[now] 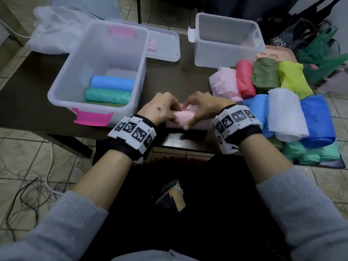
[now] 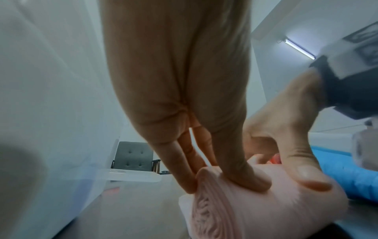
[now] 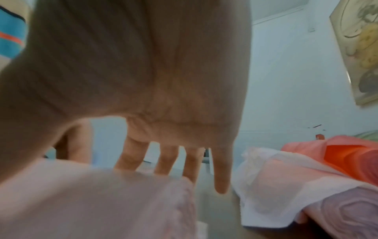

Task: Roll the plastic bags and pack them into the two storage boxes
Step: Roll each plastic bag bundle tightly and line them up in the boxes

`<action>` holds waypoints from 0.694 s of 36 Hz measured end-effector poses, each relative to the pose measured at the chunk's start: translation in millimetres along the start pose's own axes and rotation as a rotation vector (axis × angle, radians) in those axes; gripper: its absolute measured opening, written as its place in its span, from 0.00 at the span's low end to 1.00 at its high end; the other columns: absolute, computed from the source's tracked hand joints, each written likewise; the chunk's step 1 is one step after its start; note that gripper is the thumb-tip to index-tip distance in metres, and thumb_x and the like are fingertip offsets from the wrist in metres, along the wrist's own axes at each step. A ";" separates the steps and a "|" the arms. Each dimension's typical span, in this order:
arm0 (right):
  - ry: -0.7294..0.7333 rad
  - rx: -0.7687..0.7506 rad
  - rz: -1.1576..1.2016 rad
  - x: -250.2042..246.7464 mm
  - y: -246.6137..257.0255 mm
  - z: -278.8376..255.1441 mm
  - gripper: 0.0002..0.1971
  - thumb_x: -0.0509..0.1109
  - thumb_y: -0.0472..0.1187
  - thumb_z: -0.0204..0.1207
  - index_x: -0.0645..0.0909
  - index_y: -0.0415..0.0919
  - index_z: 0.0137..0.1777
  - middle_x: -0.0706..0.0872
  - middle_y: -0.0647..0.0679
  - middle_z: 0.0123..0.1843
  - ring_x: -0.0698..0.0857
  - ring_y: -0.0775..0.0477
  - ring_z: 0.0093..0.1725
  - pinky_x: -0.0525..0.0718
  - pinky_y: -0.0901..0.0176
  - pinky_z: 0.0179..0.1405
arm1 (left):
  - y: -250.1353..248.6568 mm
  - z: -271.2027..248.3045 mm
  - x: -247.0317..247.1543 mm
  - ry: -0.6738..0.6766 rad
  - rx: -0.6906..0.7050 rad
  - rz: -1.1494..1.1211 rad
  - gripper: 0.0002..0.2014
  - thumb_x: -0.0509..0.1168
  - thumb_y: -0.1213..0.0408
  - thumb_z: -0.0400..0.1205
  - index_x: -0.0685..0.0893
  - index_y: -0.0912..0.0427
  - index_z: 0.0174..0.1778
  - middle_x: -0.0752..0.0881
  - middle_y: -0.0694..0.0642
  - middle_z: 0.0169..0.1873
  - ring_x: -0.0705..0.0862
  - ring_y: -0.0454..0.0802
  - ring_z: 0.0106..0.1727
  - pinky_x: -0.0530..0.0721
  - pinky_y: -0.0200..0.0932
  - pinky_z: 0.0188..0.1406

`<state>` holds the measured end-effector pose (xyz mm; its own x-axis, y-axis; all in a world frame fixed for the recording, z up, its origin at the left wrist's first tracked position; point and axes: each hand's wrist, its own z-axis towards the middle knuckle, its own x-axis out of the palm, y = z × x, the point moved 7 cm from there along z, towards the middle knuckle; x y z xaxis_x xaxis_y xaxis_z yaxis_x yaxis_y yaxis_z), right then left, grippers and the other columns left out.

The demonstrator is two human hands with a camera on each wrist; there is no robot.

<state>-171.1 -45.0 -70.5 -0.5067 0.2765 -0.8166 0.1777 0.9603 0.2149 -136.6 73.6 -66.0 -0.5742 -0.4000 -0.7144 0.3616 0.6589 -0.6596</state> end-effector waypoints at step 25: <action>-0.382 -0.134 -0.178 32.0 8.5 -20.0 0.34 0.60 0.67 0.75 0.71 0.40 0.69 0.75 0.41 0.61 0.75 0.39 0.61 0.74 0.47 0.54 | -2.6 -3.7 1.3 -0.022 -0.026 0.054 0.17 0.69 0.66 0.78 0.86 0.54 0.63 0.86 0.59 0.59 0.82 0.51 0.61 0.78 0.39 0.62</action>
<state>-202.7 -27.4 -84.1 -0.1671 0.0971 -0.9812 -0.0080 0.9950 0.0998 -141.0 73.6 -64.3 -0.5375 -0.3771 -0.7543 0.3726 0.6962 -0.6136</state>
